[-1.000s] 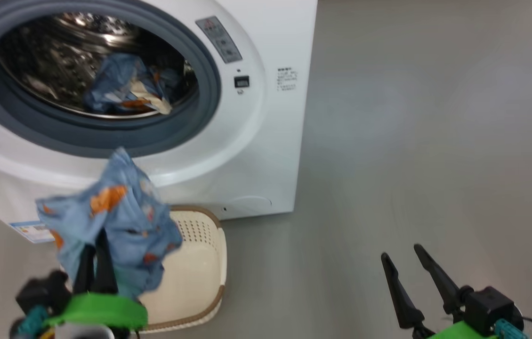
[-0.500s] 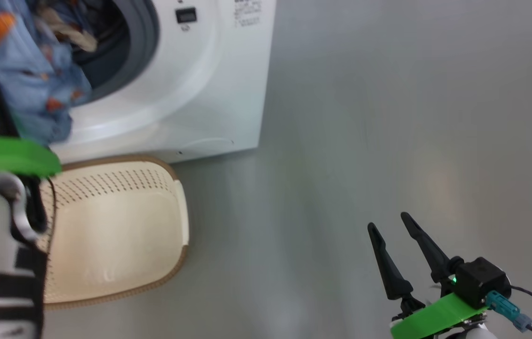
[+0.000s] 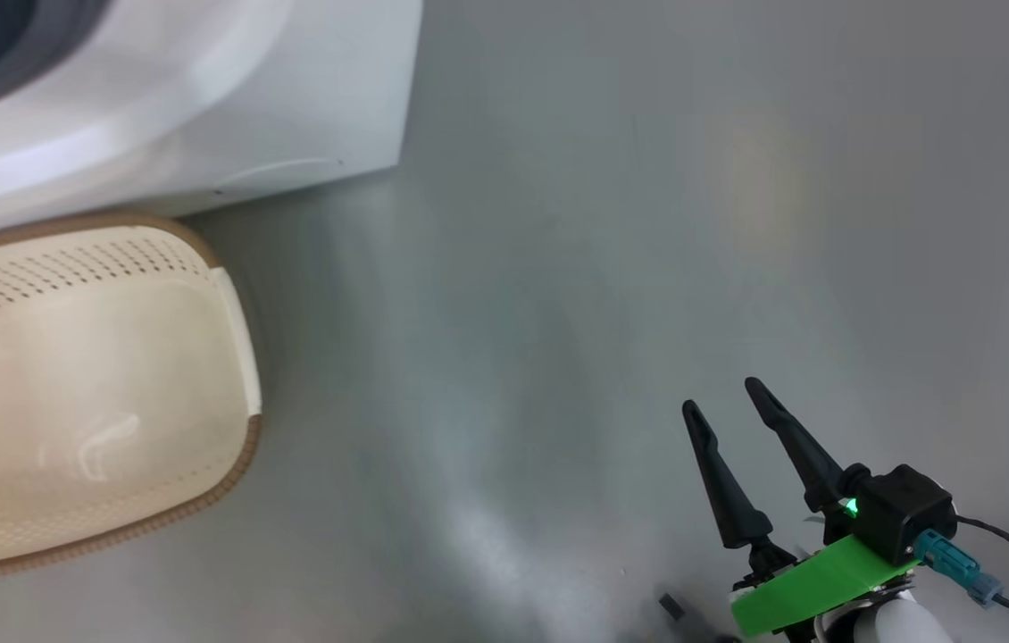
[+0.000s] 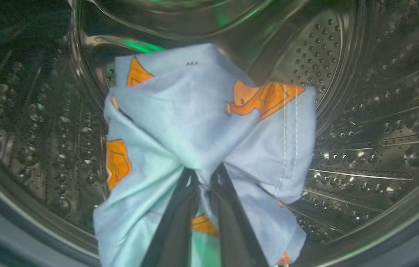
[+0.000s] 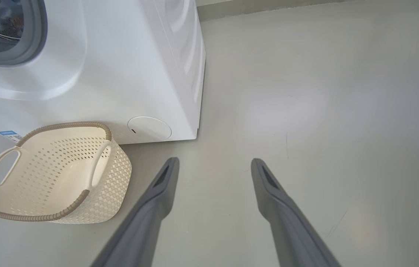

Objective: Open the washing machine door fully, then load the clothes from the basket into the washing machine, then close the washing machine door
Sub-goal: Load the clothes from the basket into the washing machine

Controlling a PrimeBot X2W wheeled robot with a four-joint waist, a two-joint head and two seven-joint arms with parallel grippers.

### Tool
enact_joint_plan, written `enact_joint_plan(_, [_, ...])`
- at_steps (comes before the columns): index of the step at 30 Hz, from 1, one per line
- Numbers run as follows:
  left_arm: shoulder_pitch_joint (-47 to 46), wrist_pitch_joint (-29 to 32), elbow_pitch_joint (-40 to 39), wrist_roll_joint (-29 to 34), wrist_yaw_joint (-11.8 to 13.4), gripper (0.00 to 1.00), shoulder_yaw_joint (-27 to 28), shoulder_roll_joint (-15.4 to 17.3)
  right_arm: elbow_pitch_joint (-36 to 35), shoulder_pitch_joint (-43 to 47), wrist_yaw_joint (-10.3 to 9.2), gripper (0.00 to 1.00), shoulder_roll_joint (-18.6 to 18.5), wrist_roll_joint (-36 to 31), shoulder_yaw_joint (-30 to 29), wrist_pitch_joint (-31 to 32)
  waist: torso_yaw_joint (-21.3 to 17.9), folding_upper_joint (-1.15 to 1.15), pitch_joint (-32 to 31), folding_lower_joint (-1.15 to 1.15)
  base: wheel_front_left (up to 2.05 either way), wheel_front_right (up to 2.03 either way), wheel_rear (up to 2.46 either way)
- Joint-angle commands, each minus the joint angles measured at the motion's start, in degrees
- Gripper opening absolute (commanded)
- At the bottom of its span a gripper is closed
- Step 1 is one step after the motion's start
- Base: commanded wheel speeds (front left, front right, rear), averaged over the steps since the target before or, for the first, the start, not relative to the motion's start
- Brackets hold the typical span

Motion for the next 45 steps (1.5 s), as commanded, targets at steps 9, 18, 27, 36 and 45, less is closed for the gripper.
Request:
enact_joint_plan(9, [-9.03,-0.36,-0.57,2.76,-0.44,0.00,1.45,4.16,-2.64,0.64,0.09,1.00,-1.61,1.23,1.86,-0.68,-2.67,0.00,7.01,0.00,0.00,0.00,0.00])
enact_joint_plan(18, [-11.56,-0.36,-9.19,5.01,-2.58,0.00,4.49,5.88,-4.05,1.99,0.09,1.00,-1.68,1.38,1.39,-0.68,-4.36,0.00,9.02,0.00,0.00,0.00,0.00])
enact_joint_plan(27, [-10.11,-0.36,-6.08,7.08,-3.26,1.00,6.26,5.83,-4.75,3.40,0.09,1.00,-1.84,1.66,1.18,-0.68,-5.75,0.00,9.15,0.00,0.00,0.00,0.00])
enact_joint_plan(36, [-12.46,-0.36,6.09,7.86,-2.20,1.00,5.71,3.62,-4.54,4.11,0.09,1.00,-1.70,1.65,0.32,-0.68,-4.87,0.00,7.55,0.00,0.00,0.00,0.00])
enact_joint_plan(45, [-15.36,-0.36,14.58,6.94,0.24,1.00,5.75,0.84,-3.15,3.40,0.09,1.00,-1.46,1.69,0.03,-0.68,-1.70,0.00,4.84,0.00,0.00,0.00,0.00])
